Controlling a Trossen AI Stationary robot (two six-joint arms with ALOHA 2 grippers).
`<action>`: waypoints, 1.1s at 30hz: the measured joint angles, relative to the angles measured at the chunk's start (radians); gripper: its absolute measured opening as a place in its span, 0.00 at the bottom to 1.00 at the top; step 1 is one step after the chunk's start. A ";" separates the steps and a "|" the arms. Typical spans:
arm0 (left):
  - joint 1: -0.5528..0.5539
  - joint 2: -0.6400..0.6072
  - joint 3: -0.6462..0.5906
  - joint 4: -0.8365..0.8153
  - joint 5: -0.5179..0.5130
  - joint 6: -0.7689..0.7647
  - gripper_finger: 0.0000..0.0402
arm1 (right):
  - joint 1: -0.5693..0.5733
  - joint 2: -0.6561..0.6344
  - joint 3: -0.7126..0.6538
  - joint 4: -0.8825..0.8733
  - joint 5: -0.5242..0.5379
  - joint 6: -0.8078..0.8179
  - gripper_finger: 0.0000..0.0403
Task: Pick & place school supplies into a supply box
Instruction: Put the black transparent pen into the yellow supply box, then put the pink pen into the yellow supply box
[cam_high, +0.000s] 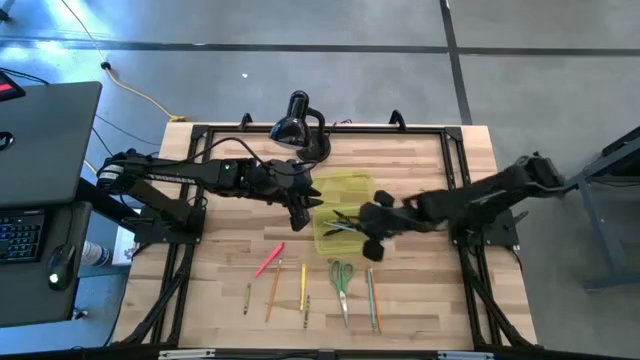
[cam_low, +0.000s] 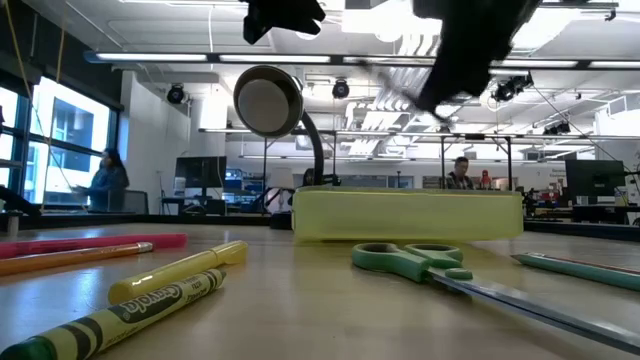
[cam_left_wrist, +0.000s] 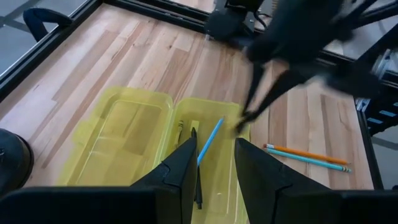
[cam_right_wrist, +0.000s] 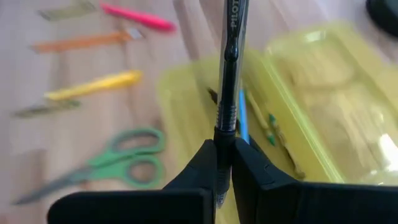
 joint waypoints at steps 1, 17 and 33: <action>0.000 0.000 0.000 0.000 0.000 -0.007 0.34 | -0.024 0.025 0.000 -0.008 -0.022 -0.007 0.03; 0.000 0.000 0.000 -0.009 0.000 -0.009 0.34 | -0.110 0.248 0.000 -0.015 -0.268 -0.161 0.05; 0.000 0.000 0.000 -0.009 0.000 -0.009 0.34 | -0.116 0.233 0.000 -0.014 -0.222 -0.160 0.24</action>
